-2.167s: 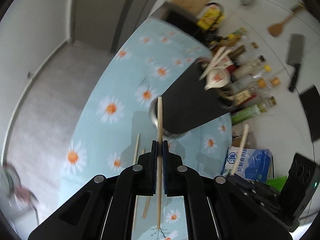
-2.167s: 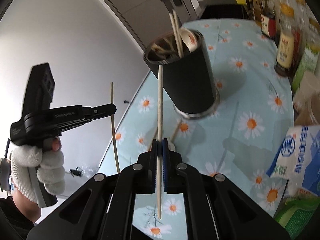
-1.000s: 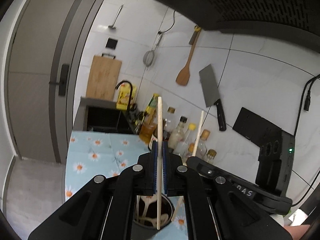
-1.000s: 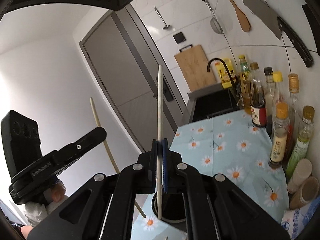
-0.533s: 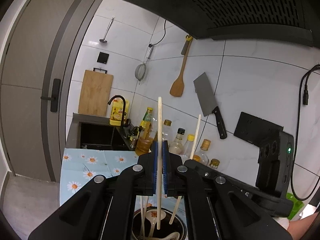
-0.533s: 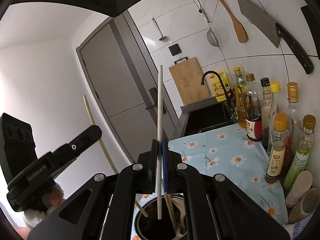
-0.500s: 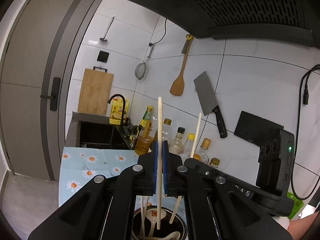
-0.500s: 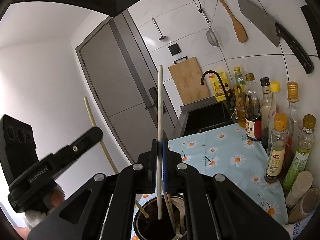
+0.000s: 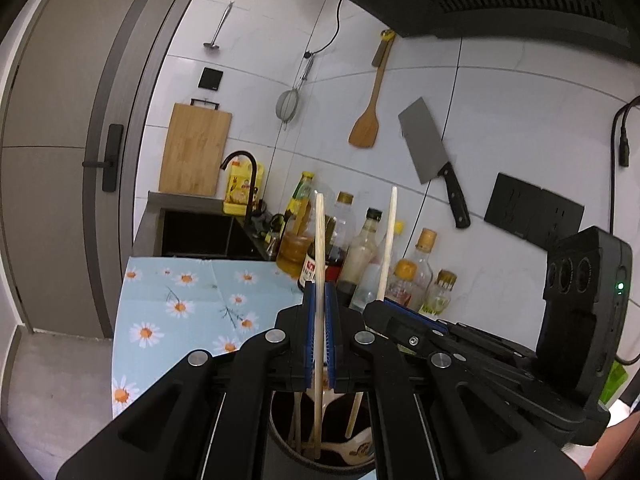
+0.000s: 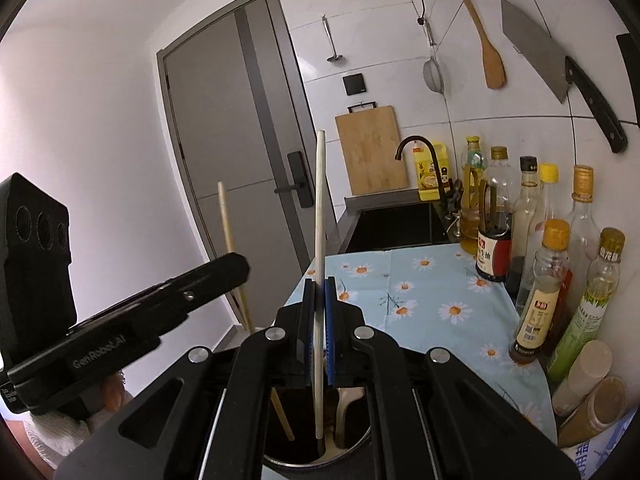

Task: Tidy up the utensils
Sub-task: 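Lift both chopsticks upright and carry them over the black holder, then drop both chopsticks into the black holder and open both tools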

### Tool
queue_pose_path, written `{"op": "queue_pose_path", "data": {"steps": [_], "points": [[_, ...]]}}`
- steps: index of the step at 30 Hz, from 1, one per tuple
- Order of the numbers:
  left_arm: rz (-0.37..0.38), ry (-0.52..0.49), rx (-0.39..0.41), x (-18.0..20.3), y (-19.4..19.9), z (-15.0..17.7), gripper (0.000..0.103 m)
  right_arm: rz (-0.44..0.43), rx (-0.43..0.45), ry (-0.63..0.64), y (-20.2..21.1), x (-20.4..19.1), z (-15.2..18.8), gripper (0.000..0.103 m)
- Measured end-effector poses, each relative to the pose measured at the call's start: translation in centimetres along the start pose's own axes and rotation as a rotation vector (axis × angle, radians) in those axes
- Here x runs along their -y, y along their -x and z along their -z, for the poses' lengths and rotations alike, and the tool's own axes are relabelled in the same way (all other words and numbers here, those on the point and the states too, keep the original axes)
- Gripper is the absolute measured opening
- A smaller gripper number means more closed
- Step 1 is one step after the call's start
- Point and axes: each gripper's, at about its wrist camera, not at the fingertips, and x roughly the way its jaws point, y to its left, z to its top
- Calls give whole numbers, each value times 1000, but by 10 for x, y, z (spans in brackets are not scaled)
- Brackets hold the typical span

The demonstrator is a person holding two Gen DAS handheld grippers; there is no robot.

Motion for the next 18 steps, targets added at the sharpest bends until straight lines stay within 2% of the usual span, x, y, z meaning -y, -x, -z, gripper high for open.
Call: {"op": "queue_pose_path", "data": {"steps": [8, 18], "points": [[-16, -8, -27, 0, -2, 18, 4, 17, -34, 11, -5, -1, 18, 6], [-24, -5, -45, 2, 5, 26, 4, 22, -46, 14, -3, -3, 22, 6]]}}
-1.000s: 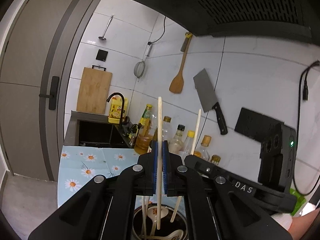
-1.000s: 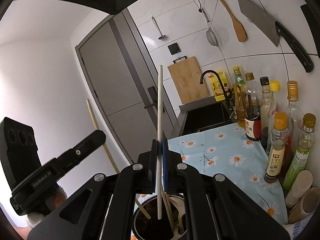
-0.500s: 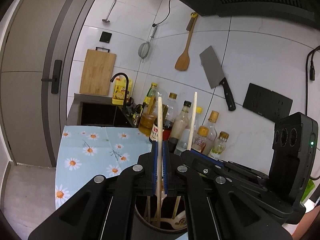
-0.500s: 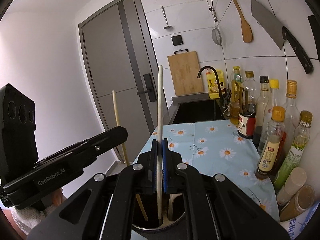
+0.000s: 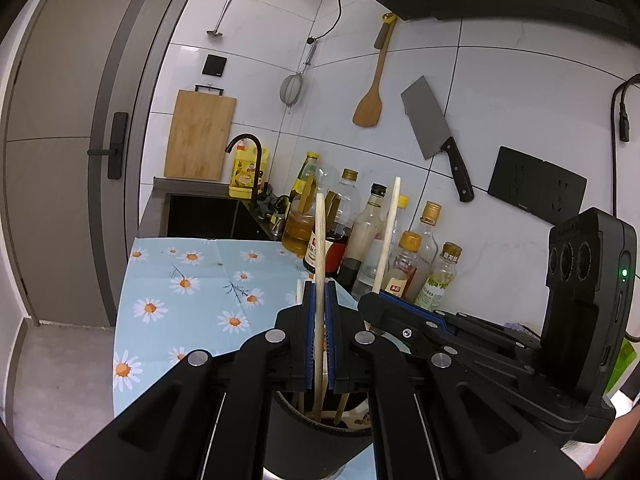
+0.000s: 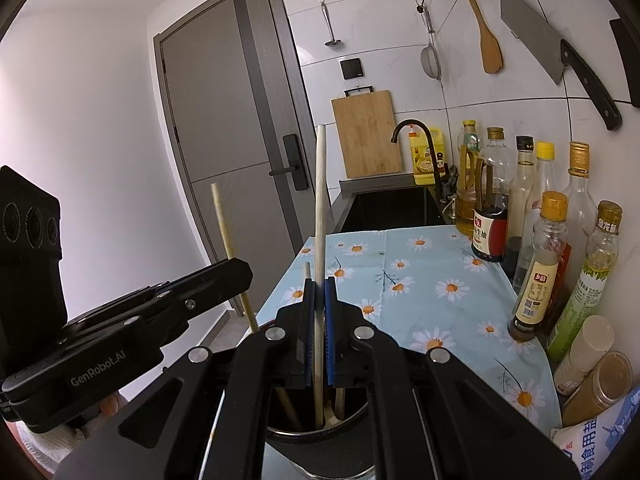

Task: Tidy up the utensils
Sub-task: 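Drop both chopsticks into the black holder and open both tools, then move the right tool to the white spoon and grasp its handle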

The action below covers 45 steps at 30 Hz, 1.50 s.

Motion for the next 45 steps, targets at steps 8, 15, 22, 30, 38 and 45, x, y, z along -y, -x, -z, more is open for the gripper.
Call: {"op": "queue_pose_path", "data": {"steps": [8, 15, 22, 30, 38, 45], "points": [[-7, 3, -24, 3, 5, 2, 7, 1, -3, -4, 11, -2, 0, 11], [-7, 28, -27, 4, 12, -1, 18, -1, 14, -22, 28, 1, -3, 12], [-19, 29, -11, 9, 27, -7, 18, -8, 22, -19, 52, 4, -8, 14], [-22, 46, -64, 15, 54, -7, 18, -22, -29, -2, 77, 9, -2, 17], [-26, 78, -93, 21, 79, 5, 23, -52, -97, -37, 96, 19, 15, 19], [-64, 100, -137, 21, 98, 25, 23, -112, -187, -108, 101, 24, 32, 22]]}}
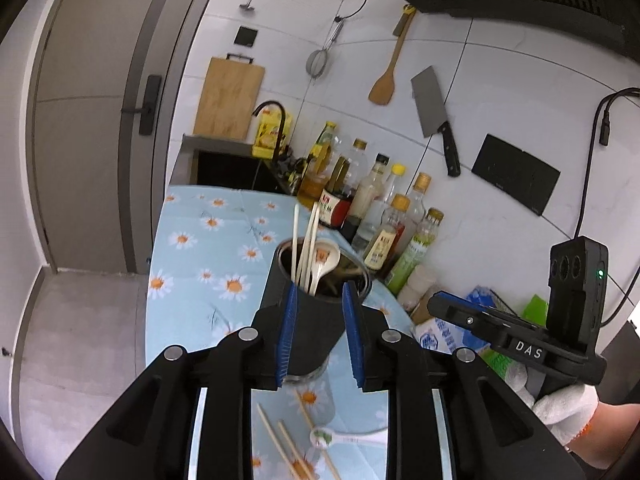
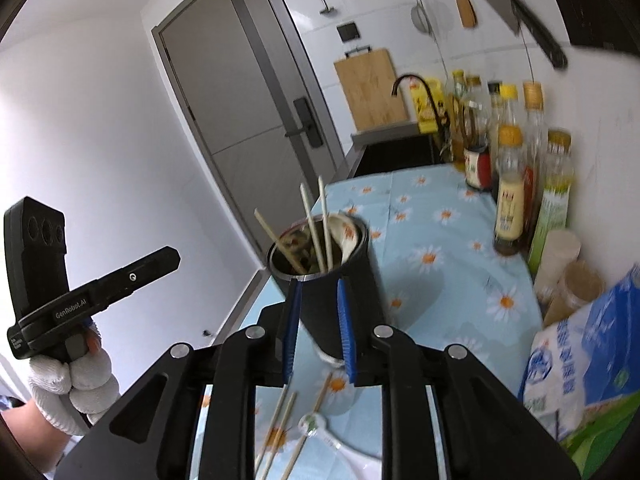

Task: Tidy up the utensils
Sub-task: 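Move the right tool to the white spoon and grasp its handle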

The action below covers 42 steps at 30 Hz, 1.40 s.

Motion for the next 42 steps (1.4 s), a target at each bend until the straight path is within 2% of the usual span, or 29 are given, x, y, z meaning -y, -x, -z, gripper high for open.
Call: {"op": "queue_pose_path", "data": {"steps": [11, 19, 22, 29, 31, 39, 40, 41, 42], "points": [[-74, 88, -167, -14, -10, 54, 23, -71, -123, -86, -6, 11, 35, 23], [-35, 150, -305, -11, -38, 90, 23, -71, -201, -233, 2, 45, 67, 23], [-22, 135, -358, -8, -52, 100, 23, -78, -249, -359, 4, 67, 89, 25], [-14, 101, -432, -4, -73, 110, 23, -68, -341, -561, 7, 92, 139, 25], [-15, 88, -448, -3, -78, 111, 23, -58, -353, -579, 7, 92, 150, 25], [-8, 74, -485, -8, -89, 115, 23, -47, -377, -707, -9, 93, 170, 25], [-6, 73, -487, -8, -89, 115, 23, -46, -380, -728, -11, 94, 171, 23], [-4, 71, -489, -8, -89, 115, 23, -47, -379, -746, -12, 95, 173, 17], [-2, 67, -489, -8, -89, 115, 23, -54, -378, -759, -14, 95, 173, 16]]}}
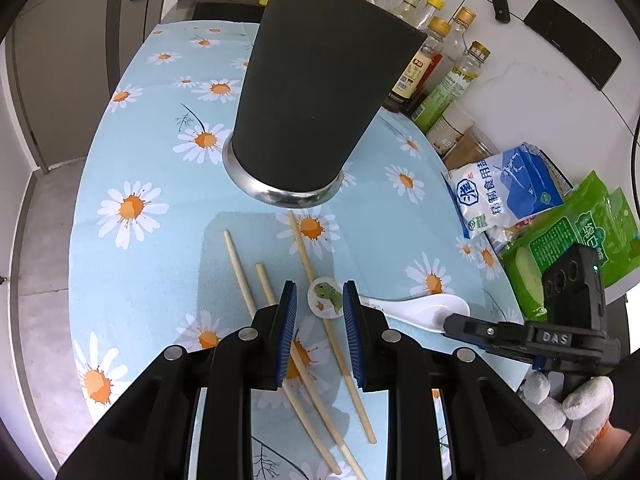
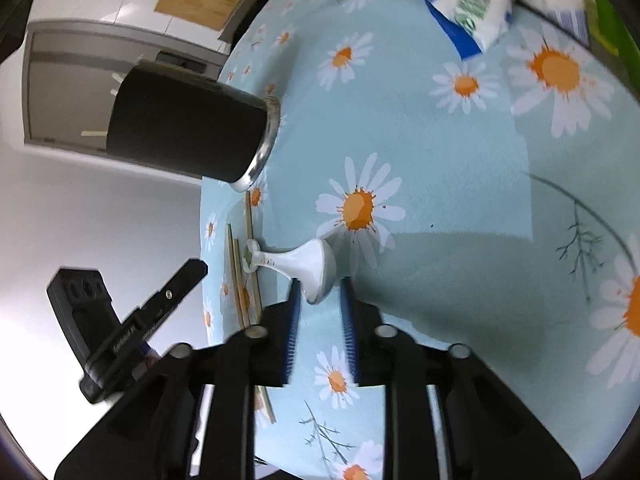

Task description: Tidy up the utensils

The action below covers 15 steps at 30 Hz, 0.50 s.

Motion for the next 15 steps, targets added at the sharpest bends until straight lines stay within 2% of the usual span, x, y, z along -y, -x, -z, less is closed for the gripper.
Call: {"op": "queue_pose_path", "data": {"steps": [5, 8, 10, 15], "points": [[7, 8, 7, -4, 1, 0, 23, -17, 5, -32, -4, 1, -4, 8], [13, 12, 4, -6, 0, 1, 23, -5, -1, -17, -3, -1, -8, 7], [16, -4, -1, -5, -2, 0, 23, 22, -21, 12, -1, -3, -13, 7], [11, -93, -12, 8, -8, -3, 25, 130, -134, 148, -7, -13, -36, 8]]}}
